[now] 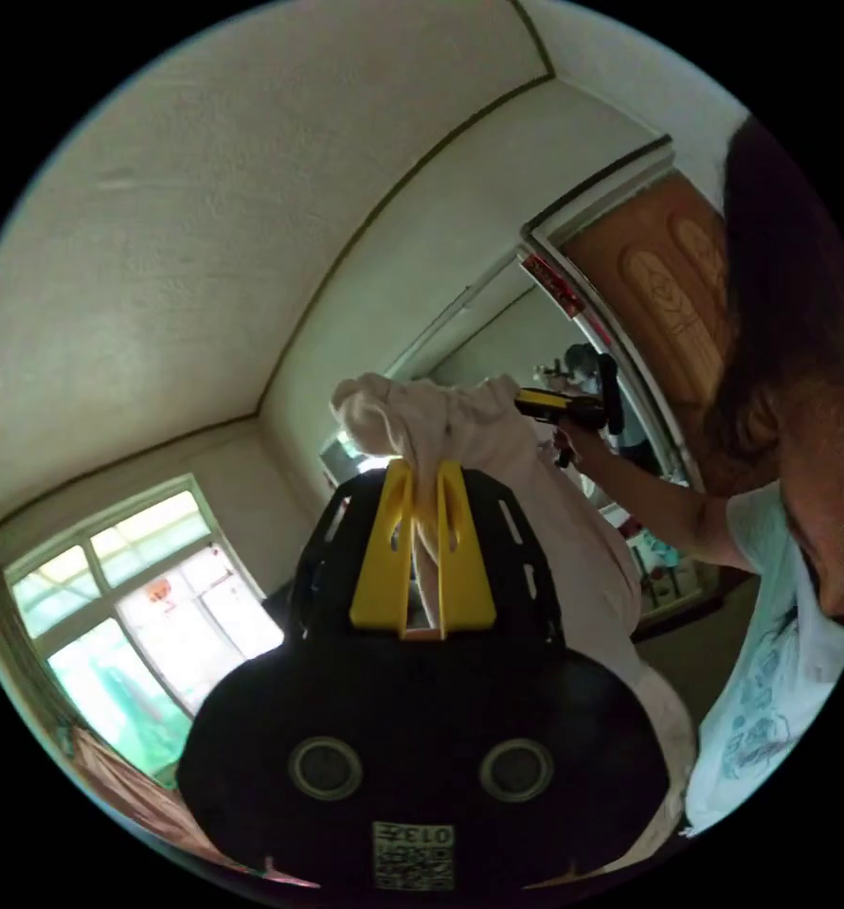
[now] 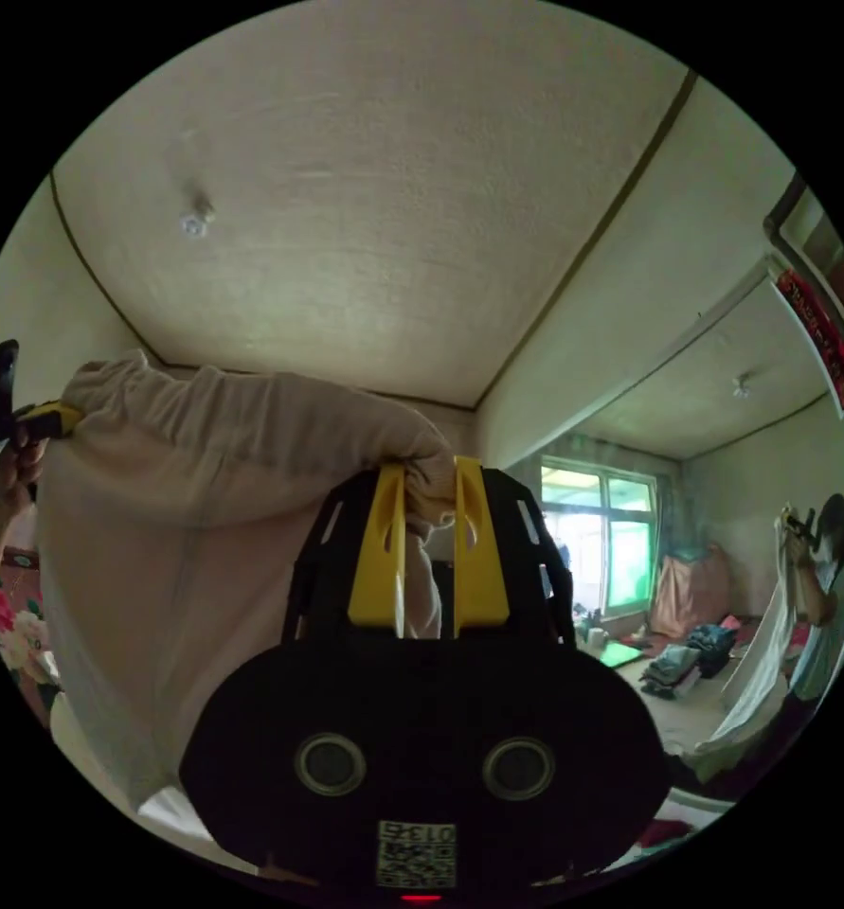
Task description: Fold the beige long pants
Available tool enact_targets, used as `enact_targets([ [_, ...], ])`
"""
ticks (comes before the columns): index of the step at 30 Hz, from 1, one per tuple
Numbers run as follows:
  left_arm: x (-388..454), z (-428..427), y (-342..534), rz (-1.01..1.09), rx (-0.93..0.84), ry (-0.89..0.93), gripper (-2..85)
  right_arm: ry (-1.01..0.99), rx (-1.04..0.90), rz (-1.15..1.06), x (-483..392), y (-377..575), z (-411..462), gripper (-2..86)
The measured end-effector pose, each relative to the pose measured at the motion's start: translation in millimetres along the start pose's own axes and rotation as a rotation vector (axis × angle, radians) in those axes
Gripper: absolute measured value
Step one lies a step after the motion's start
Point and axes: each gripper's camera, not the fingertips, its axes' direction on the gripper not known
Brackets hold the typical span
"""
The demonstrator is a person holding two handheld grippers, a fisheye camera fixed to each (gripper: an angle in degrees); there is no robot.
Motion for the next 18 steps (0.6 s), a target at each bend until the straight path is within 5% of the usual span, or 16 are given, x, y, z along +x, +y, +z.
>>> enact_targets([
  [9,-0.2,101.5,84.7,-0.224,-0.019,0.171,2.7,0.065,-0.228,-0.106,43.7,67.9,126.8,7.8],
  [18,-24.2,44.4,226.3,-0.462,-0.301,-0.226,3.1,-0.471,-0.238,-0.141,-132.8,163.8,301.1,8.2],
])
